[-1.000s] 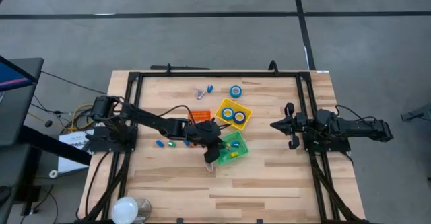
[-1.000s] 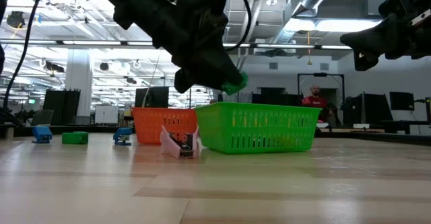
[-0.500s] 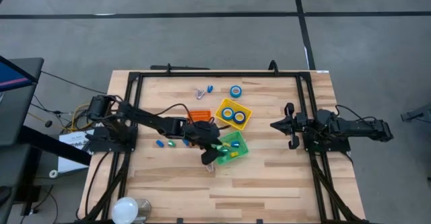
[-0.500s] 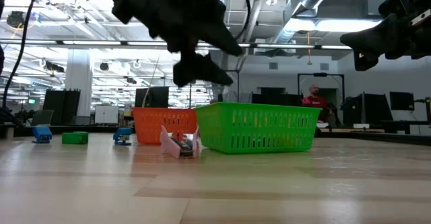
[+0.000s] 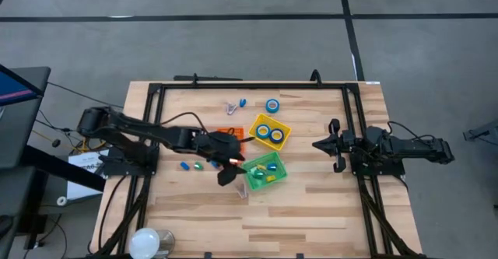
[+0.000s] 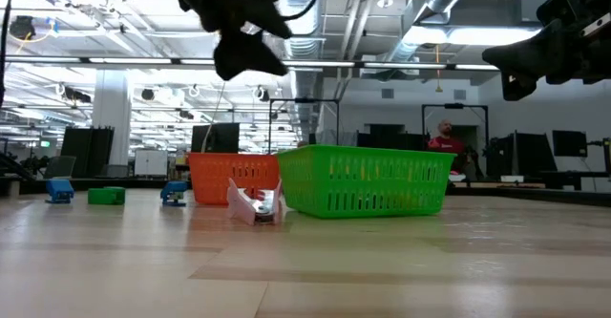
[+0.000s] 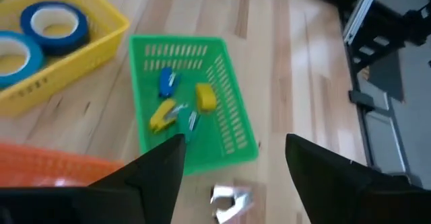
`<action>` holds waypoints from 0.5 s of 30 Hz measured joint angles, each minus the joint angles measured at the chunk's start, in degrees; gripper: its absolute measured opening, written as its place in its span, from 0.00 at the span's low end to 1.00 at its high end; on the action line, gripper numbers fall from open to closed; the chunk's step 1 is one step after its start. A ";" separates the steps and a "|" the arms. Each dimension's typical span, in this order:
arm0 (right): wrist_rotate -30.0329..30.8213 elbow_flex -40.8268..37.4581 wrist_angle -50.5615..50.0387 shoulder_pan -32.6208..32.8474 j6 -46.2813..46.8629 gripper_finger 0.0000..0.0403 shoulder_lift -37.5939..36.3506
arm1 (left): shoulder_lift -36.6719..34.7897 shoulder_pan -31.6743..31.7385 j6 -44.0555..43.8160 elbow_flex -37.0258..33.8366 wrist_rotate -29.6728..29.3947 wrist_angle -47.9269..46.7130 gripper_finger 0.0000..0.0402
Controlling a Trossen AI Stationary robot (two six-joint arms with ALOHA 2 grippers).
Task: Pick and place Stapler, Stapler remover, tape
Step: Put the blue stapler into the green bin
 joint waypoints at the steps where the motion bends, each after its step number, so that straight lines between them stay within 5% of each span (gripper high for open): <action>1: 0.00 0.01 0.00 0.01 0.02 0.00 0.00 | -0.60 0.00 0.00 0.00 0.00 -2.12 0.61; 9: 0.00 0.01 0.00 0.01 0.01 0.00 -0.01 | -4.42 1.97 -0.53 -0.20 -0.02 -14.43 0.58; 15: 0.00 0.00 0.00 0.00 0.00 0.00 0.00 | -8.33 2.85 -4.57 -6.06 -0.02 -14.78 0.57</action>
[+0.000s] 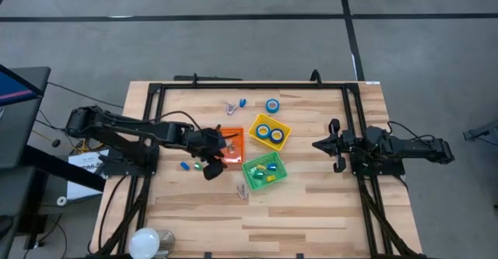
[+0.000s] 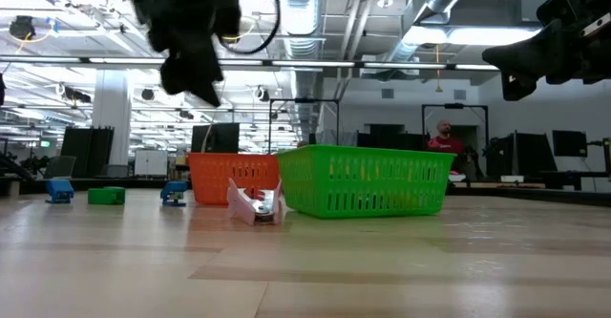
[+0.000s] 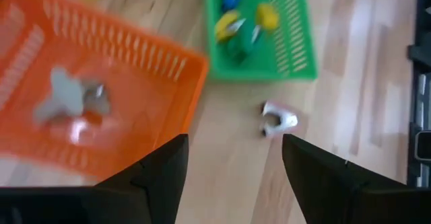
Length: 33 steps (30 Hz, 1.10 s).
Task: Pick and place Stapler, Stapler remover, tape
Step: Put the blue stapler into the green bin
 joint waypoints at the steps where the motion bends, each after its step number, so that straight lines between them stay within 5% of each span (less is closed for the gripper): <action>1: 0.00 0.02 0.00 0.01 0.01 0.00 0.00 | -0.53 -0.01 -1.15 -1.18 0.00 0.02 0.57; 13: 0.00 0.01 0.00 0.01 0.00 0.00 -0.01 | -6.37 0.01 -4.29 -11.79 -0.16 -0.20 0.56; 26: 0.00 0.02 0.00 0.00 0.00 0.00 -0.02 | -7.05 0.01 30.29 -13.99 0.15 0.38 0.56; 33: 0.00 0.01 0.00 0.01 0.00 0.00 -0.01 | -7.05 0.01 33.05 -17.39 0.05 0.86 0.56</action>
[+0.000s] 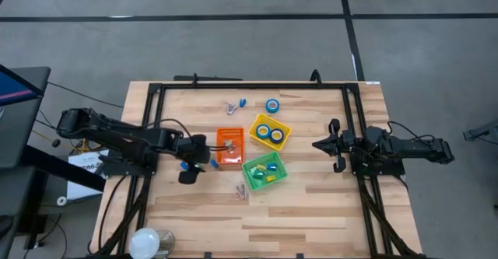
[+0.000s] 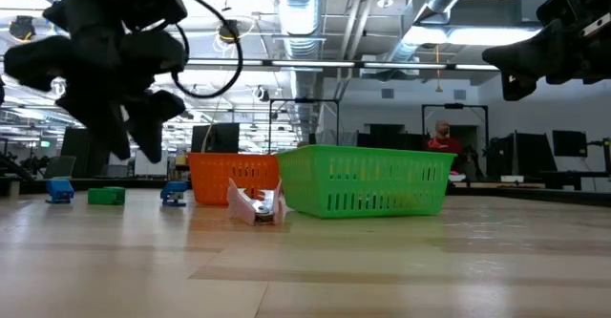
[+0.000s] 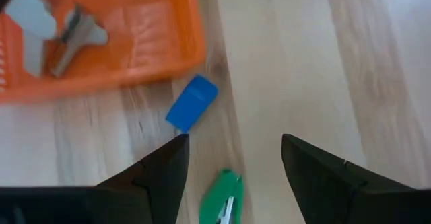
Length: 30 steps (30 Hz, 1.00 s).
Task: Pick and place Stapler, Stapler remover, tape
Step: Put the blue stapler into the green bin
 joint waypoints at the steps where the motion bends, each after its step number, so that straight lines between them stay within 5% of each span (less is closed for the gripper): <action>1: 0.00 0.00 0.00 0.00 0.02 0.00 0.00 | 0.02 0.00 0.00 -0.65 -0.83 0.51 0.56; 18: 0.00 0.01 0.00 -0.01 0.01 0.00 -0.01 | 0.75 0.00 14.93 -5.65 -5.51 12.50 0.56; 30: 0.00 -0.01 0.00 0.00 0.02 0.00 -0.01 | 9.27 0.52 15.06 -5.65 -7.56 18.71 0.56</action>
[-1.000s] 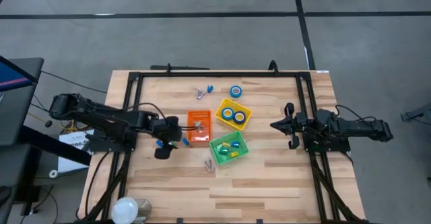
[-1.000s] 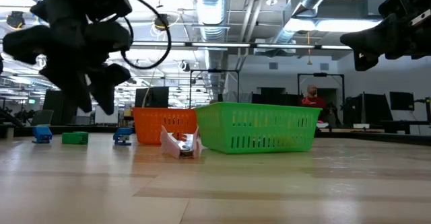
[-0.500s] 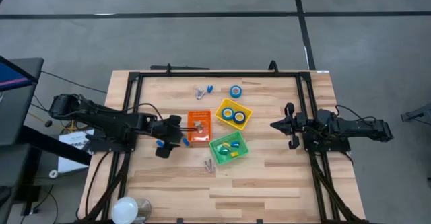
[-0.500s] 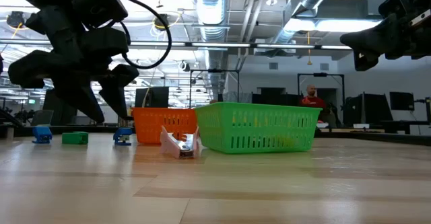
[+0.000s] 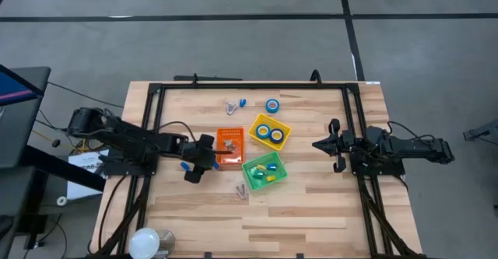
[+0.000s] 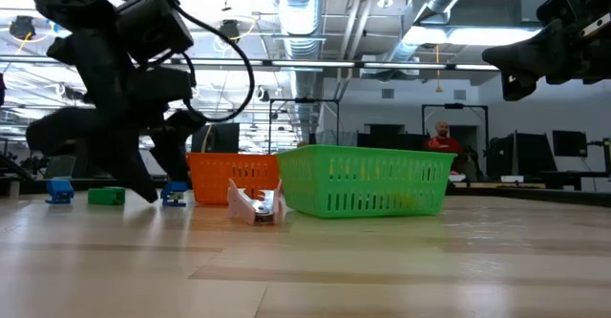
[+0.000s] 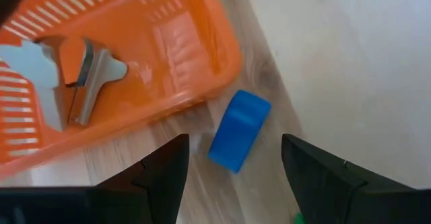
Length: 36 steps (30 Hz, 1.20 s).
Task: Pick and place Stapler, Stapler remover, tape
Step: Put the blue stapler into the green bin
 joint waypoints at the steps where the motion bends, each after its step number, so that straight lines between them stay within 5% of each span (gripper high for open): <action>1: 0.00 0.01 0.00 0.00 0.00 0.00 0.00 | 0.52 0.14 0.00 0.00 -0.01 0.11 0.56; 8: 0.00 0.00 0.00 0.01 -0.01 0.00 0.02 | 1.06 0.38 -0.02 0.09 0.63 0.33 0.53; 23: 0.00 0.02 0.00 -0.02 -0.02 0.00 0.02 | 1.11 0.33 -0.46 0.09 2.15 0.40 0.27; 36: 0.00 0.01 0.00 -0.01 -0.01 0.00 0.01 | 1.11 0.33 -0.66 0.09 2.17 0.46 0.20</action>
